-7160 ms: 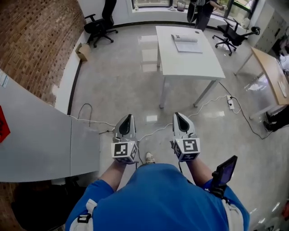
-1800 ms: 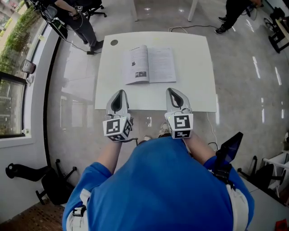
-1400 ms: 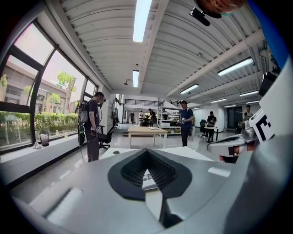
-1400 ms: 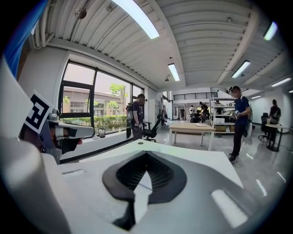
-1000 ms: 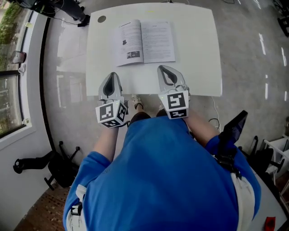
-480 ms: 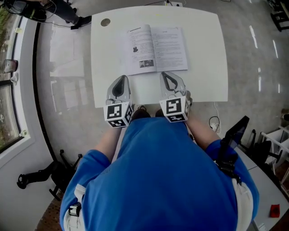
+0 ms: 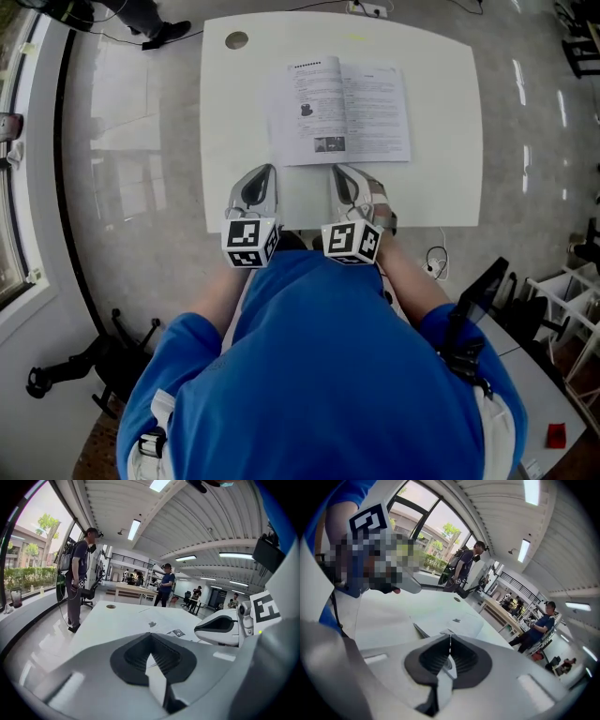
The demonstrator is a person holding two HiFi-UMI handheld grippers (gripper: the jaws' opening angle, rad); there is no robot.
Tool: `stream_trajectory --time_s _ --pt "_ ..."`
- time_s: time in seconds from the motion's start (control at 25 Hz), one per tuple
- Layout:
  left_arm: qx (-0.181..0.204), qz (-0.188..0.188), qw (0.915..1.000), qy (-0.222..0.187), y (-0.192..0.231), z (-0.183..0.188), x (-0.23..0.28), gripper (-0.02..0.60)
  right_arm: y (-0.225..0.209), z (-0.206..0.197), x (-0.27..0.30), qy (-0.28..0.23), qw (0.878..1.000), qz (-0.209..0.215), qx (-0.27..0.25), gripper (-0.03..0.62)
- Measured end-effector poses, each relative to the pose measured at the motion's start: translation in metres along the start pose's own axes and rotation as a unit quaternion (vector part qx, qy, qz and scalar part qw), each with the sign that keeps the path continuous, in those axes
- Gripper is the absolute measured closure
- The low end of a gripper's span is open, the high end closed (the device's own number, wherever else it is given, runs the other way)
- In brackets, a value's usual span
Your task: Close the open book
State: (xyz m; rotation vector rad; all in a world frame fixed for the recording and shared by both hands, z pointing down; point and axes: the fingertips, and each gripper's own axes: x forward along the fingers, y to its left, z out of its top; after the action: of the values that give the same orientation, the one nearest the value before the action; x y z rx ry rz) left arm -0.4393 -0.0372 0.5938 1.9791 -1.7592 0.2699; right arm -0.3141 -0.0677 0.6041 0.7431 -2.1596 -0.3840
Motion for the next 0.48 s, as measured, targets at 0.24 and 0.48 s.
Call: stream_trajectory --time_s 0.24,0.48 --pt "-0.004 -0.01 0.9997 0.022 0.02 -0.018 0.004 0.575 0.028 -0.002 0.025 0.023 0.996 0.019 -0.079 0.416" --pt "-0.01 -0.013 0.9995 0.028 0.037 -0.023 0.005 0.575 0.042 -0.008 0.046 0.052 0.98 0.005 -0.19 0.358"
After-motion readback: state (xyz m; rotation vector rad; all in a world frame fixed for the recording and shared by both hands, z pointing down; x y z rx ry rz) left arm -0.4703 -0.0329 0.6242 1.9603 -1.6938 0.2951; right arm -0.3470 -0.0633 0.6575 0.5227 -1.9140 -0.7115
